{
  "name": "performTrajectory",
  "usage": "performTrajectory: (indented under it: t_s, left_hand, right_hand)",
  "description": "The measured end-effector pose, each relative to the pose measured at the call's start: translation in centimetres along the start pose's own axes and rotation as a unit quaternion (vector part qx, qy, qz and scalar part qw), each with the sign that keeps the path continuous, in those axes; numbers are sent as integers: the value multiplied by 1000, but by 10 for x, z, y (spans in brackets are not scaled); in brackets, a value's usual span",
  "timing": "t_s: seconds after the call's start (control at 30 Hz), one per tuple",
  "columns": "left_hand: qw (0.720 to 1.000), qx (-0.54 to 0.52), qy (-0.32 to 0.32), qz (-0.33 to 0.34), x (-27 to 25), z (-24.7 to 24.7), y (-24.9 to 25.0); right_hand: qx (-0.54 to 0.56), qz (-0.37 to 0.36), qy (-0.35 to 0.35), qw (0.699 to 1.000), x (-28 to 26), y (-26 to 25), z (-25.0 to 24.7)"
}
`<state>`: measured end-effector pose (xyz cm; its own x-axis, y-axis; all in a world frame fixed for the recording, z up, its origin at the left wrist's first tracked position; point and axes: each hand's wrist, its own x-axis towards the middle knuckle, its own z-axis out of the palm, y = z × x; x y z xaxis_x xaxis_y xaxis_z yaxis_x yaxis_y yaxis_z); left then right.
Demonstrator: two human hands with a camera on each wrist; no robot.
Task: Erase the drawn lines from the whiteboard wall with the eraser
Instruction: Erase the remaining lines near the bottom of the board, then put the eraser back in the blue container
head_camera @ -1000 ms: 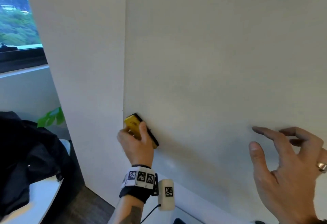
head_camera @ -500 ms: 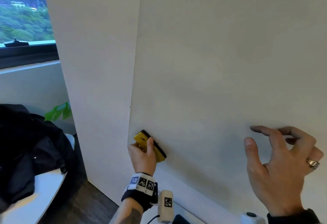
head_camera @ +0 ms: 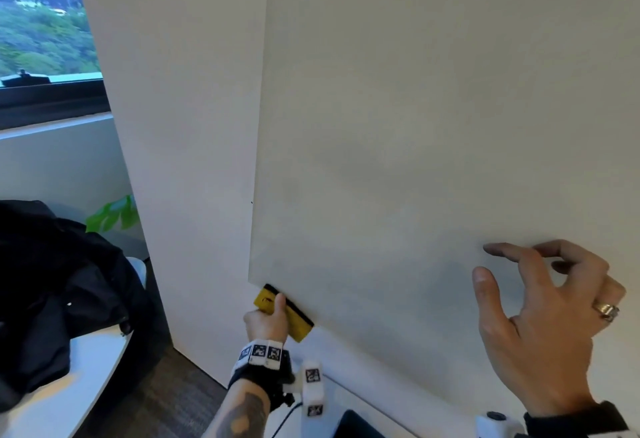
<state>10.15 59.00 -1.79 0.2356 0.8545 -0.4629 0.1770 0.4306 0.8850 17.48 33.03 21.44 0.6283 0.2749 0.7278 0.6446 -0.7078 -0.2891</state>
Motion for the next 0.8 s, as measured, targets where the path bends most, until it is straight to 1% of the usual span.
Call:
performTrajectory:
  t_s: [0.03,0.07,0.13,0.2,0.27,0.3,0.37,0.4,0.5,0.53,0.63,0.7,0.77,0.8]
  left_hand:
    - [1000,8,-8,-11,3,-2,-6]
    - [1000,15,-14,3,3,-1,-6]
    - [998,0,-23,57,-6,7,2]
    - [993,-47,-32,105,-24,18,17]
    - [987,-77,-35,134,-38,26,31]
    - [986,-85,-31,143,-37,28,33]
    - [988,-80,-20,133,-22,24,28]
    - [991,-76,-13,110,-11,20,24]
    - [999,-37,7,-6,18,-1,13]
    - [1000,-24,0,-18,22,-8,11]
    - [999,-6,-46,15,17,-18,4]
    - [996,9,-73,46,6,-15,-14]
    - [994,34,-99,39,-18,-12,-35]
    - [991,42,-122,33,-32,-10,-47]
  right_hand:
    - [2,-5,-1,1000,-1,1,-1]
    - [3,-11,-1,1000,-1,2,-1]
    - [-10,-14,-4,1000,-1,3,0]
    - [-24,-14,-4,1000,-1,4,2]
    - [-22,-10,0,1000,-1,3,2]
    - [-21,-8,0,1000,-2,3,3]
    - [-19,-11,-1,1000,-2,2,2]
    - [-17,-16,-4,1000,-1,3,2]
    - [-17,-17,-29,999,-2,6,-2]
    - [-9,-17,-35,999,-3,7,-4]
    - [41,-27,-48,998,-4,10,-10]
    - [85,-28,-45,995,-7,12,-16]
    - [123,-35,-25,991,-14,14,-20]
    - [141,-42,-20,989,-20,14,-20]
